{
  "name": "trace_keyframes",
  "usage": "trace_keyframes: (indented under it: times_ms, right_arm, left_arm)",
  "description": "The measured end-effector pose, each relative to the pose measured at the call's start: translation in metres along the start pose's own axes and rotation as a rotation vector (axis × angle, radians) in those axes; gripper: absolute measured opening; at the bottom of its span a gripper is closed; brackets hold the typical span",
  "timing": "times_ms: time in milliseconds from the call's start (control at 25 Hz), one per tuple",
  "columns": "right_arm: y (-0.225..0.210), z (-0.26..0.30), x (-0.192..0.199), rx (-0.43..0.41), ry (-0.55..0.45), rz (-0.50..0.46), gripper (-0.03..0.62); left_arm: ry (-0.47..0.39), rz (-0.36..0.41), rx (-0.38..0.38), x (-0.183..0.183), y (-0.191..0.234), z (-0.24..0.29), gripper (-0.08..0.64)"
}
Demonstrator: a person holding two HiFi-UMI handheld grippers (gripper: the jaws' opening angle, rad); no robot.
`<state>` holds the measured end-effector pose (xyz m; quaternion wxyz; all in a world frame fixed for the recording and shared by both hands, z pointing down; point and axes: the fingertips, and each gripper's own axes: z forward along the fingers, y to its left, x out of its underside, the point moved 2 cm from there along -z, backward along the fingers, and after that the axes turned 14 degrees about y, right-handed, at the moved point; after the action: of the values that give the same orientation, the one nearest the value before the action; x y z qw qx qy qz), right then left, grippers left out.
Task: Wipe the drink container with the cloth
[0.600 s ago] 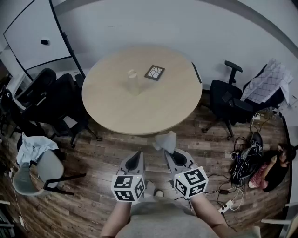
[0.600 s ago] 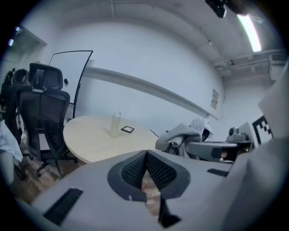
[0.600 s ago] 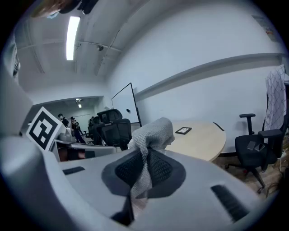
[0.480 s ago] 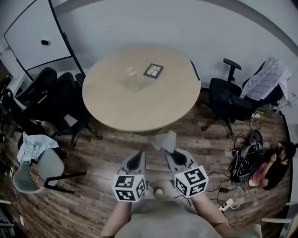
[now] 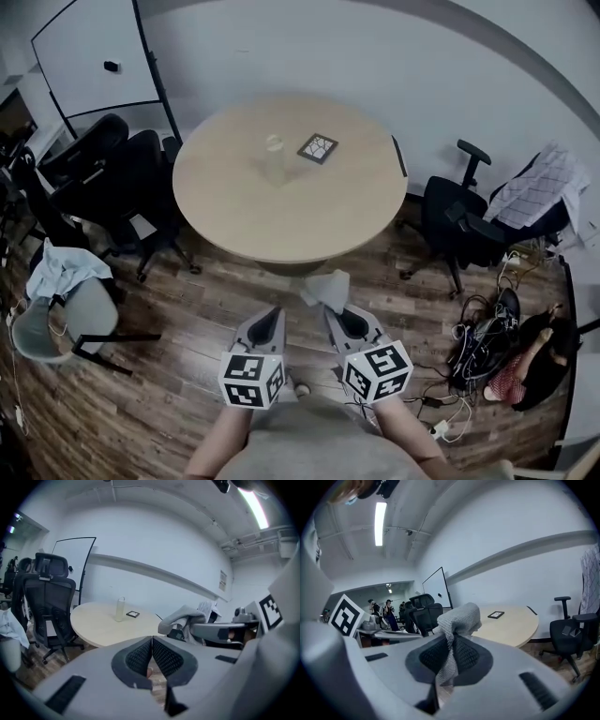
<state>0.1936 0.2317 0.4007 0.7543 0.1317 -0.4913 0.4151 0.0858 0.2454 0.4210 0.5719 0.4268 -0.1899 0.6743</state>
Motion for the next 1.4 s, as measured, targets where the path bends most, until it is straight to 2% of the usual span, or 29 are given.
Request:
trace_keyframes:
  times_ms: [280, 560, 800, 1400]
  right_arm:
    - [-0.003, 0.023, -0.013, -0.014, 0.000, 0.012, 0.012]
    - [-0.018, 0.052, -0.030, -0.013, 0.008, 0.015, 0.012]
    - [-0.030, 0.091, -0.061, -0.003, 0.000, 0.024, 0.012]
    - [-0.040, 0.189, -0.136, 0.047, 0.003, 0.010, 0.012]
  left_arm:
    - [-0.006, -0.027, -0.023, -0.013, 0.024, 0.006, 0.003]
    - [-0.013, -0.045, -0.021, -0.036, 0.052, 0.035, 0.003]
    - [-0.021, -0.041, -0.011, -0.067, 0.084, 0.060, 0.003]
    - [0.027, -0.041, 0.036, -0.130, 0.176, 0.117, 0.003]
